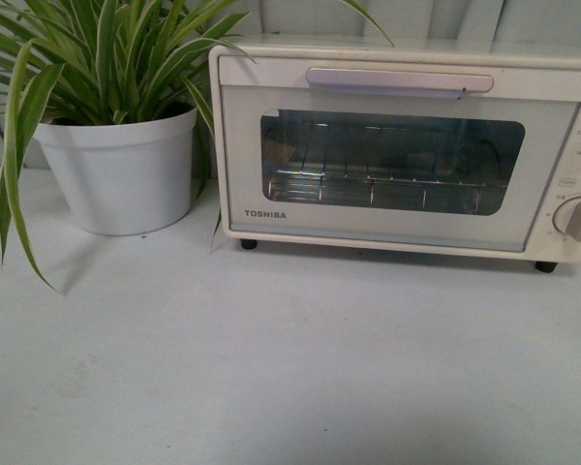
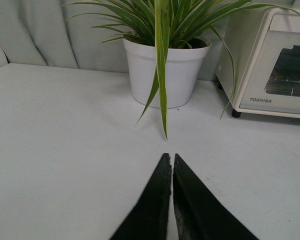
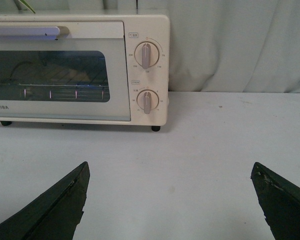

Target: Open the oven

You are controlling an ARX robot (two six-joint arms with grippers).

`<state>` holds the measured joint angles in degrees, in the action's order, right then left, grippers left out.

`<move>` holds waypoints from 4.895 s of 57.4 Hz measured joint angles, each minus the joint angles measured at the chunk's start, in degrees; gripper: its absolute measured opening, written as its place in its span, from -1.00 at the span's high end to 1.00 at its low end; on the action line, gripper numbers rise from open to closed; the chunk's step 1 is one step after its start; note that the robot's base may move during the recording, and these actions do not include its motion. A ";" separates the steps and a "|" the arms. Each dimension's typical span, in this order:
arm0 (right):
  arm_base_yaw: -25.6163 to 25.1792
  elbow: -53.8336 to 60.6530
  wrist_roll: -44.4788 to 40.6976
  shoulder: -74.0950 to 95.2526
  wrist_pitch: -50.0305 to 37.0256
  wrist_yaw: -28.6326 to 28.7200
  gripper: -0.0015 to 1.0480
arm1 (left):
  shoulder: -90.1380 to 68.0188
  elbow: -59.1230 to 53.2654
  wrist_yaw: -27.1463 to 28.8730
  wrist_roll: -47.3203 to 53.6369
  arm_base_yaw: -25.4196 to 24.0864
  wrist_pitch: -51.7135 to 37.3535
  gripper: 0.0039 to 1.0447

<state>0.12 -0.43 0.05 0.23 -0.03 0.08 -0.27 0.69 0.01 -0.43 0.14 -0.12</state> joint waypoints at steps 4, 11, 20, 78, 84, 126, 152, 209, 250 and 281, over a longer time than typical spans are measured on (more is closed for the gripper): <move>0.00 0.00 0.00 0.00 0.00 0.00 -0.82 | 0.00 0.00 0.02 0.00 0.00 0.00 0.52; 0.00 0.00 0.00 0.00 0.00 -0.02 -0.82 | 0.00 0.00 0.00 0.00 0.00 0.00 -0.01; 0.00 0.00 0.00 0.00 0.00 0.00 -0.82 | 0.02 0.00 0.00 0.00 0.00 0.00 -0.56; 0.00 0.00 0.00 0.00 0.00 -0.02 -0.82 | -73.55 17.97 8.31 -55.67 24.52 -39.60 -0.88; 0.00 0.00 0.00 0.00 0.00 0.00 -0.82 | -81.72 21.84 8.87 -60.13 27.17 -41.72 -0.88; 0.00 0.00 0.00 0.00 0.00 -0.02 -0.82 | -96.56 31.61 8.98 -68.26 31.61 -45.20 -0.88; -1.01 -0.26 0.76 0.74 0.68 2.95 -0.82 | -96.65 31.65 9.01 -68.87 31.74 -45.27 -0.88; 15.17 -56.30 18.40 79.41 -3.89 -3.52 -0.82 | -95.69 31.63 8.28 -68.61 31.26 -43.63 -0.88; 15.87 -60.94 23.41 84.48 1.07 -5.07 -0.82 | -95.67 31.61 8.31 -68.65 31.26 -43.56 -0.88; 15.74 -62.34 24.83 85.35 1.27 -7.56 -0.82 | -95.58 31.56 8.33 -68.67 31.26 -43.52 -0.88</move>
<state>15.86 -62.76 24.88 85.58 1.23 -7.49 -95.85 32.25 8.34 -69.10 31.40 -43.64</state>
